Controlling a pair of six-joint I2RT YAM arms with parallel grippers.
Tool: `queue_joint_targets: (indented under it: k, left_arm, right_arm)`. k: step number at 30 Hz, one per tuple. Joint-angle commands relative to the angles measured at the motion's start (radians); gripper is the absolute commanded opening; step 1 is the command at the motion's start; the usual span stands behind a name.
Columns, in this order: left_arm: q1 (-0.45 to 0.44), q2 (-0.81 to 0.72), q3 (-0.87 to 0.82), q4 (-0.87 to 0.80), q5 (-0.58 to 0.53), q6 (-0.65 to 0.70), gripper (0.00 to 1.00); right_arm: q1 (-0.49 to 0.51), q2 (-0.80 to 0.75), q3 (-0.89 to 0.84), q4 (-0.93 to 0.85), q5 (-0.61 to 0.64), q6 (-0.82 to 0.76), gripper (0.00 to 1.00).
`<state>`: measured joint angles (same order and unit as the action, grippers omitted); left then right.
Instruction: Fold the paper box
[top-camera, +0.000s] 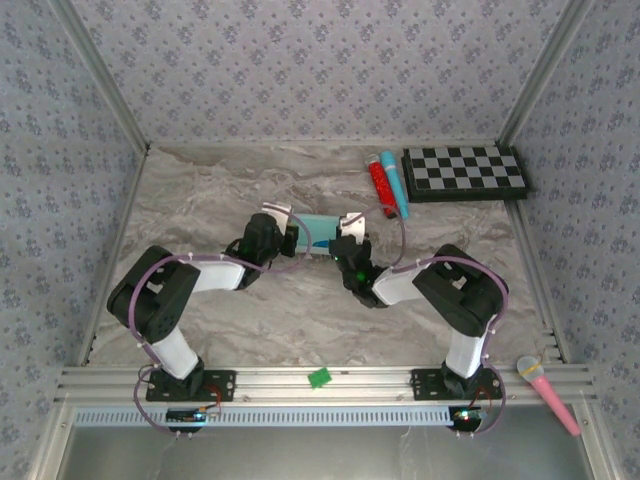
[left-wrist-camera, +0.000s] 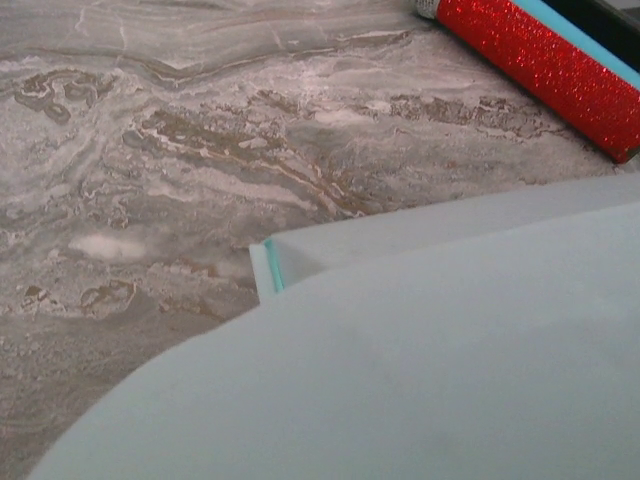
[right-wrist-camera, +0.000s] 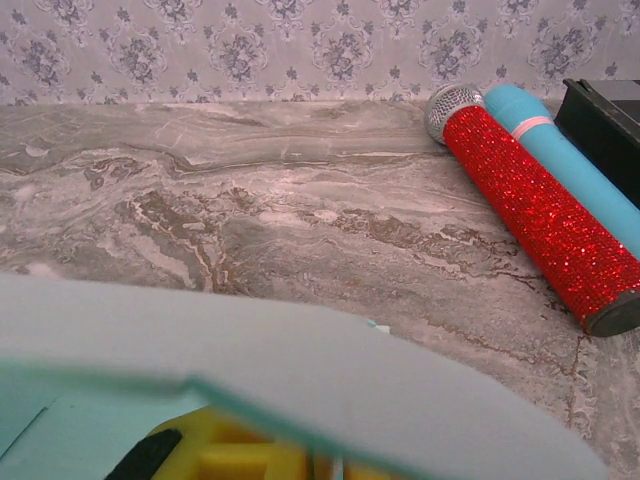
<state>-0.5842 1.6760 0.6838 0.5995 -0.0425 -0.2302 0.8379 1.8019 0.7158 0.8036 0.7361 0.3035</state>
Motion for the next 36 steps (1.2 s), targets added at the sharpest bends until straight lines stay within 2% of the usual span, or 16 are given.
queue_joint_targets:
  k: [1,17,24,31,36]
  left_arm:
    - [-0.025,-0.002,-0.024,0.013,0.047,-0.018,0.1]
    - [-0.04,-0.01,-0.059,0.025,0.029,-0.021,0.13]
    - [-0.042,-0.03,-0.065,0.014,0.027,-0.017,0.21]
    - [-0.045,-0.052,-0.078,0.01,0.015,0.003,0.36]
    - [-0.047,-0.084,-0.099,0.006,0.004,0.018,0.42]
  right_arm:
    - [0.027,0.024,-0.014,0.012,0.004,0.02,0.15]
    - [0.064,0.021,-0.069,0.009,0.055,0.041,0.18]
    - [0.073,-0.004,-0.085,-0.011,0.078,0.043,0.22]
    - [0.078,-0.031,-0.106,-0.021,0.086,0.042,0.3]
    - [0.084,-0.062,-0.118,-0.048,0.085,0.047,0.35]
